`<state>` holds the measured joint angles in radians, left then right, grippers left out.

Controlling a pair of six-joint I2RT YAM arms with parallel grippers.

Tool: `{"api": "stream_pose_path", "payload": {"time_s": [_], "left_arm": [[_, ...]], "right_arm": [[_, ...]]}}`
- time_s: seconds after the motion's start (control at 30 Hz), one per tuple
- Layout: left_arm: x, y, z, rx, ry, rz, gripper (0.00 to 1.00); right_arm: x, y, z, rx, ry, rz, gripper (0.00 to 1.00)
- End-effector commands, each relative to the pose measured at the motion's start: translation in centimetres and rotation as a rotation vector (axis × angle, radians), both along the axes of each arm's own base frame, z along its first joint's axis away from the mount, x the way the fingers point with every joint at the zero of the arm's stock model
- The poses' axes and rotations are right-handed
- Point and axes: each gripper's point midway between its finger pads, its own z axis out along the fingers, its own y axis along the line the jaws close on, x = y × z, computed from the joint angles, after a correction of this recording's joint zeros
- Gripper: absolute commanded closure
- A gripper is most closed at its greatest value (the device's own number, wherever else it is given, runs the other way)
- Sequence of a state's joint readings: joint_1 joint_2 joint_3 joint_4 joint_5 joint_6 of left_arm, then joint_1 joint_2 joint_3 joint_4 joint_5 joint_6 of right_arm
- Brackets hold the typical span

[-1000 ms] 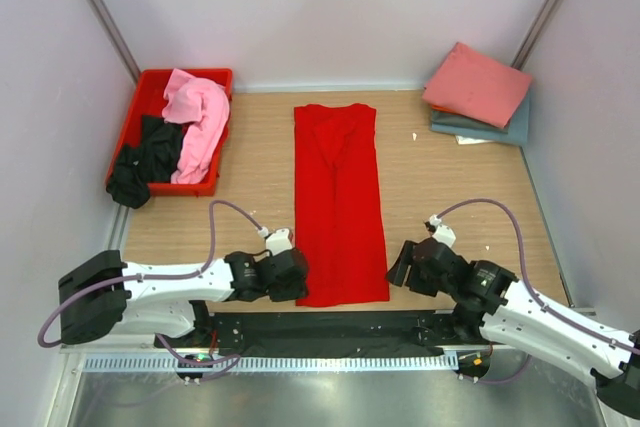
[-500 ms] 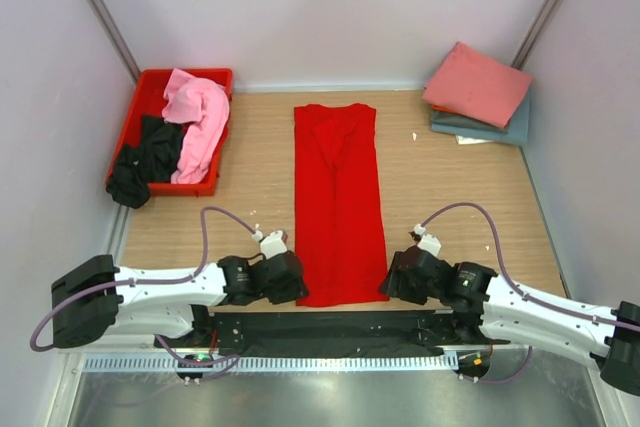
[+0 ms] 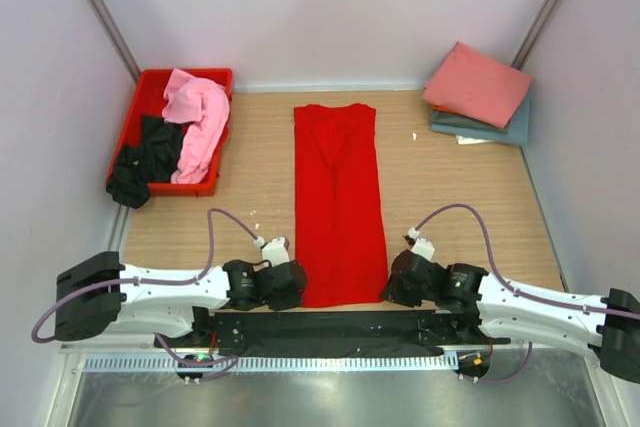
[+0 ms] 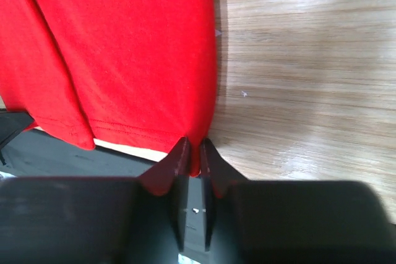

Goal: Fold and stack the t-shirts
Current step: Fold the tshirt

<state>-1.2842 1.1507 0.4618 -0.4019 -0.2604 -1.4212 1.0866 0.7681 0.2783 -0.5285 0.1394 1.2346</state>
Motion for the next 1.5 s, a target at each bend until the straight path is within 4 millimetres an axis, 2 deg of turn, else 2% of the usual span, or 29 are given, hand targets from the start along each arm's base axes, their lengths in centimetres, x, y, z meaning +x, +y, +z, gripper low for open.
{"api": "stream_pose_path", "payload": {"time_s": [0.0,0.1,0.13,0.2,0.27,0.3,0.37,0.4,0.47,0.5,0.57,0.6,0.67,0.7,0.77,0.83,0.87,0.93,0.97,1.03,1.07,1.1,1.13,1.2,1.23,1.27,1.33,1.37,1.47], "left_arm": [[-0.4,1.8,-1.5,0.114,-0.008,-0.015,1.0],[-0.2,0.8,-0.3,0.117,-0.037,-0.043,1.0],[-0.5,1.3,-0.2,0.154,-0.039,-0.051,1.0],[-0.2,1.5,0.5,0.175,-0.053,-0.048,1.0],[0.3,1.5,1.6,0.186,-0.081,-0.043,1.0],[0.6,0.9,2.6,0.171,-0.096,-0.044,1.0],[1.3,1.0,3.8,0.185,-0.132,-0.067,1.0],[1.7,0.2,4.9,0.164,-0.144,-0.073,1.0],[2.7,0.4,5.7,0.177,-0.157,-0.078,1.0],[3.3,-0.1,6.7,0.157,-0.164,-0.073,1.0],[4.4,-0.3,7.7,0.148,-0.175,-0.058,1.0],[5.4,-0.6,8.7,0.138,-0.19,-0.056,1.0],[6.5,-0.5,9.6,0.146,-0.199,-0.051,1.0],[7.3,-0.7,10.5,0.147,-0.214,-0.058,1.0],[9.0,-0.6,11.2,0.137,-0.214,-0.038,1.0],[10.6,-0.4,11.6,0.122,-0.213,-0.028,1.0],[11.4,-0.7,12.2,0.11,-0.218,-0.022,1.0],[13.1,-0.3,12.1,0.135,-0.212,-0.017,1.0],[13.9,-0.7,12.9,0.127,-0.222,-0.015,1.0],[15.7,-0.3,12.4,0.157,-0.213,-0.005,1.0],[16.4,-0.8,13.1,0.142,-0.219,-0.012,1.0],[17.5,-0.7,13.1,0.146,-0.218,0.004,1.0],[18.2,-0.6,12.2,0.175,-0.201,-0.008,1.0],[19.8,-0.7,12.7,0.176,-0.199,0.005,1.0],[20.4,-0.7,12.0,0.196,-0.181,0.004,1.0],[21.4,-0.7,12.6,0.191,-0.19,0.012,1.0],[22.3,-0.7,12.0,0.212,-0.174,0.009,1.0],[23.0,-0.7,12.5,0.211,-0.182,0.011,1.0],[24.4,-0.6,12.1,0.239,-0.168,0.013,1.0]], "right_arm": [[-0.9,-2.4,-1.7,-0.11,0.032,-0.013,0.85],[-0.6,-2.3,-0.7,-0.11,0.016,-0.014,0.96],[-0.4,-2.2,-0.2,-0.109,0.009,-0.012,0.98],[-0.1,-2.7,0.5,-0.136,-0.009,-0.02,0.99],[0.8,-1.8,2.5,-0.111,-0.053,-0.015,0.99],[1.3,-1.1,3.7,-0.092,-0.076,-0.014,0.98],[2.1,-0.9,4.5,-0.12,-0.113,0.001,0.98],[2.8,-0.2,5.7,-0.111,-0.139,0.003,0.99],[3.8,0.0,5.9,-0.177,-0.174,0.027,0.99],[4.8,0.7,7.3,-0.175,-0.212,0.024,0.99],[5.8,1.1,7.2,-0.25,-0.234,0.06,0.99],[6.9,1.9,8.7,-0.251,-0.274,0.052,0.99],[8.4,1.9,9.3,-0.311,-0.306,0.069,0.99],[9.5,2.3,10.5,-0.311,-0.334,0.052,0.99],[12.0,1.4,11.5,-0.351,-0.366,0.026,0.99],[13.7,1.4,12.7,-0.341,-0.388,0.016,0.99],[15.4,1.0,13.7,-0.333,-0.41,-0.025,0.99],[16.9,0.5,14.0,-0.369,-0.421,-0.014,0.99],[17.6,0.4,14.3,-0.378,-0.426,-0.019,0.99],[19.4,0.3,15.0,-0.405,-0.439,-0.026,0.99],[20.2,0.7,15.8,-0.395,-0.455,-0.024,0.99],[21.0,0.3,15.4,-0.421,-0.446,-0.021,0.99],[21.4,0.2,15.4,-0.425,-0.445,-0.022,0.99],[22.6,0.4,15.5,-0.416,-0.452,-0.02,0.99],[23.4,-0.1,14.8,-0.441,-0.434,-0.017,0.99],[24.0,0.1,15.1,-0.431,-0.439,-0.019,0.99],[25.1,-0.4,14.3,-0.451,-0.42,-0.017,0.99],[25.7,-0.2,14.6,-0.444,-0.429,-0.019,0.99],[27.2,-0.1,14.0,-0.444,-0.416,-0.015,0.99]]}}
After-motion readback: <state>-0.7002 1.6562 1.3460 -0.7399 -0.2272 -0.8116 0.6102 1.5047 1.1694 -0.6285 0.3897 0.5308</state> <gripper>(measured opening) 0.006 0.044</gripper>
